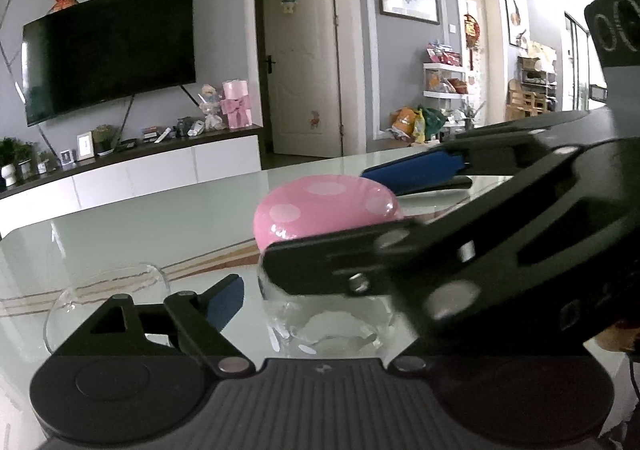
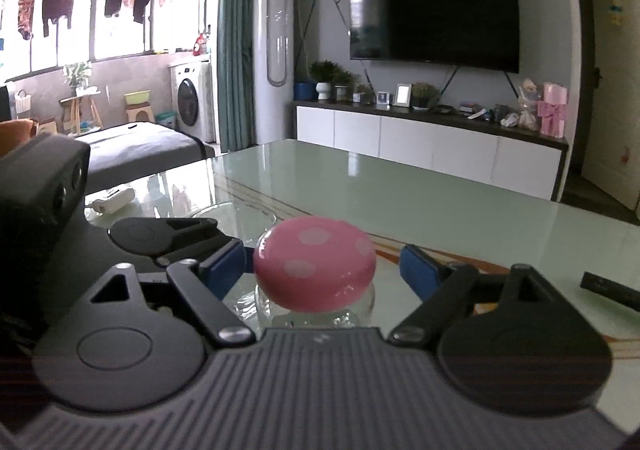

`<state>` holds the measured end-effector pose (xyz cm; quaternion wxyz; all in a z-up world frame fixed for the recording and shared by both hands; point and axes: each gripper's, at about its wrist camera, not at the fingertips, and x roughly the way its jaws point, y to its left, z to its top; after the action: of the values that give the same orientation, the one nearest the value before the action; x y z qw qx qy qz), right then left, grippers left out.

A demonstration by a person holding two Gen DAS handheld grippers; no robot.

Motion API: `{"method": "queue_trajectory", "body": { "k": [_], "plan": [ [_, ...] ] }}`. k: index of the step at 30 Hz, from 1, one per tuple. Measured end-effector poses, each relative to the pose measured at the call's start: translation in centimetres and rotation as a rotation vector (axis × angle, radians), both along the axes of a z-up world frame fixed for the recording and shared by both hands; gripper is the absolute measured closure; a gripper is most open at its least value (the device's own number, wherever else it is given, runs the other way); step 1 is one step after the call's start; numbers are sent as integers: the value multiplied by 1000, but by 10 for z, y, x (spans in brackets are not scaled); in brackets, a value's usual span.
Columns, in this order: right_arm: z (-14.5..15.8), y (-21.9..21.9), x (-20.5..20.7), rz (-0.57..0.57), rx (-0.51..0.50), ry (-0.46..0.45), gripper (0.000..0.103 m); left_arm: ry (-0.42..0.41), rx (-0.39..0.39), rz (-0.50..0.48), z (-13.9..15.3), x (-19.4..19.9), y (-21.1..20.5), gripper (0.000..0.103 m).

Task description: Unscrew bottle cap and pour

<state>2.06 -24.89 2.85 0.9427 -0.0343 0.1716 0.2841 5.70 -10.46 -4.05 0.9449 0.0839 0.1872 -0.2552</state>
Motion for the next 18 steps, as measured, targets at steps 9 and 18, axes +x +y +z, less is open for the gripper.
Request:
{"method": "queue_trajectory", "body": {
  "k": [9, 18],
  "plan": [
    [-9, 4, 2, -45, 34, -4, 22, 6, -21, 16, -8, -5, -7, 18],
    [-14, 11, 12, -29, 27, -16, 25, 0, -36, 47, -13, -5, -8, 23]
  ]
}}
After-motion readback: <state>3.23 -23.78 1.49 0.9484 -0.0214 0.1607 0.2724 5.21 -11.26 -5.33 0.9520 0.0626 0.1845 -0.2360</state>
